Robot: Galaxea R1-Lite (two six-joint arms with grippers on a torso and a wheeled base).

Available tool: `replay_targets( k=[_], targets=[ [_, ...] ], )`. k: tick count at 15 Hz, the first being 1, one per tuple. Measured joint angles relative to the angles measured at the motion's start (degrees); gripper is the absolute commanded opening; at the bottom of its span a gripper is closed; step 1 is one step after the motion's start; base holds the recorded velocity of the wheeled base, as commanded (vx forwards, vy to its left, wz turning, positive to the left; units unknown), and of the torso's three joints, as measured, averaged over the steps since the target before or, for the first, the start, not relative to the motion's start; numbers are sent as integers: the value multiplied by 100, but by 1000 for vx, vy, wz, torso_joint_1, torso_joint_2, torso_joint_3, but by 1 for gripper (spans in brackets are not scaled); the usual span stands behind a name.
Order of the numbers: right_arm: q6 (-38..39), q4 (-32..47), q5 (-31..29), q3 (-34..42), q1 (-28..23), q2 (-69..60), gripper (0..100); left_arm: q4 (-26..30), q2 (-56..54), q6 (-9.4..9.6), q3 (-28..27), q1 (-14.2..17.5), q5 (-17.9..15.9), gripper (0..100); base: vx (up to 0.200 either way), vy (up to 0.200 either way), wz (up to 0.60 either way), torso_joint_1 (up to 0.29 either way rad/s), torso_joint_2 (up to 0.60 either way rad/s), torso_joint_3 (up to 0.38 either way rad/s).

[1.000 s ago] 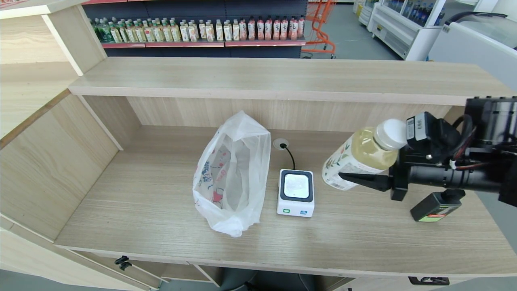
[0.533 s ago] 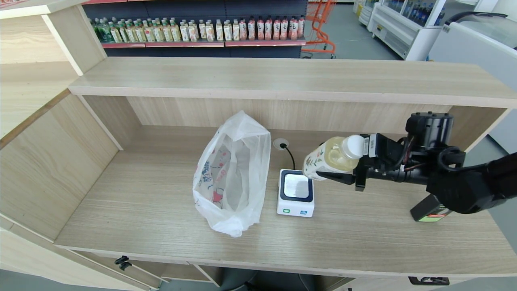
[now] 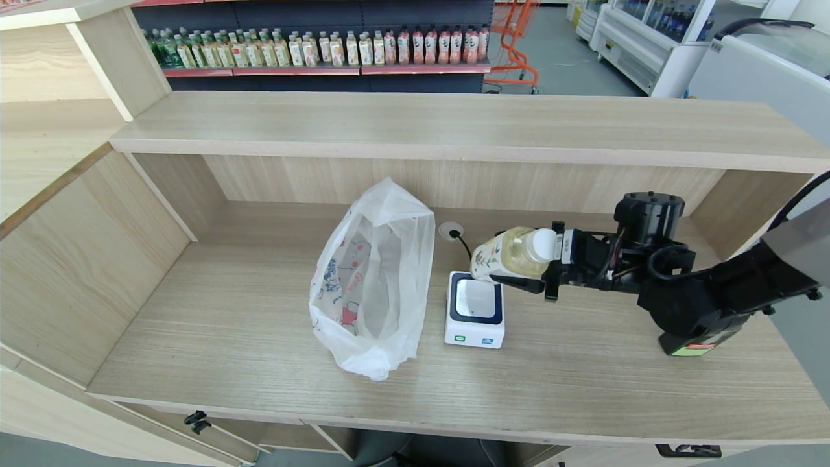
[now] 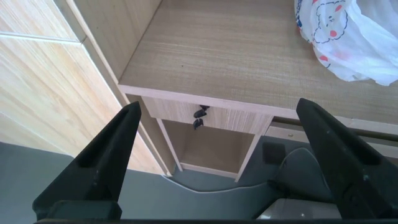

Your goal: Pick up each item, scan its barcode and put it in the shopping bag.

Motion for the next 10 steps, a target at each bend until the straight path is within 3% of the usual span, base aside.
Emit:
replay_targets(
  k=[10],
  targets=[
    [11, -369, 10, 111, 61, 315, 0, 0, 0, -2, 0, 0, 0, 100, 0, 0, 0, 0, 0, 0]
  ],
)
